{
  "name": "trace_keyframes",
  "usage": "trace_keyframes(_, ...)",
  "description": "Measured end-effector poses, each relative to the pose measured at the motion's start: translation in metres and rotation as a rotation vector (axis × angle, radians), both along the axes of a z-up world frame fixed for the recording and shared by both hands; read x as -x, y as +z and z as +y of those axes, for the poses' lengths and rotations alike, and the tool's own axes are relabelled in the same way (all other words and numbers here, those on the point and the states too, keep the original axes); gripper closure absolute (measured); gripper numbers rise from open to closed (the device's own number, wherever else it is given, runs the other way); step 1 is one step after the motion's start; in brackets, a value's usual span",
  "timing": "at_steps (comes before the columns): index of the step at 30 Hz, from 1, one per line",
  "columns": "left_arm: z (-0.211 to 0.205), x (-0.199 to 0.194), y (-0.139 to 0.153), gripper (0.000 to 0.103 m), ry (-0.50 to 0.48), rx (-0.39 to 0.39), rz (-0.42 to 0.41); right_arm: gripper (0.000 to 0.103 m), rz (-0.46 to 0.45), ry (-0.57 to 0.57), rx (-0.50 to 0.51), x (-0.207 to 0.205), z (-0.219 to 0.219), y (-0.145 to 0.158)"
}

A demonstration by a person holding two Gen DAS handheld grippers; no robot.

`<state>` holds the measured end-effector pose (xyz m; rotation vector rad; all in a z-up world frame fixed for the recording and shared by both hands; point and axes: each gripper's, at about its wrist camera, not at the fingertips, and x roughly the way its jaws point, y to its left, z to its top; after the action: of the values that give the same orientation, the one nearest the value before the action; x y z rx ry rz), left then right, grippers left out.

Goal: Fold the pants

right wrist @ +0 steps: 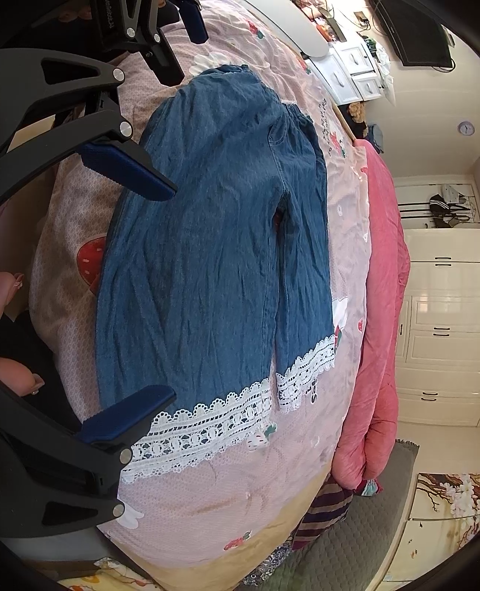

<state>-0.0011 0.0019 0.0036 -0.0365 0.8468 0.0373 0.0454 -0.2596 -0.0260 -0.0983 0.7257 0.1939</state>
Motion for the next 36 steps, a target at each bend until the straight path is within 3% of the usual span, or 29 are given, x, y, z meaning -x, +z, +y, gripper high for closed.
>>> trace_keyframes(19,0.028,-0.032,0.001,0.008,0.022,0.026,-0.01,0.004,0.027,0.085,0.003,-0.035,0.018,-0.001)
trace_keyframes(25,0.072,-0.067,0.005,0.008,0.079,0.037,-0.001,0.004,0.051,0.194,-0.003,-0.074,0.036,0.009)
trace_keyframes(30,0.113,-0.111,0.004,0.008,0.115,0.001,0.02,0.004,0.073,0.293,-0.011,-0.116,0.06,0.018)
trace_keyframes(36,0.143,-0.172,0.003,0.008,0.078,-0.075,0.044,0.004,0.124,0.429,0.025,-0.182,0.092,0.022)
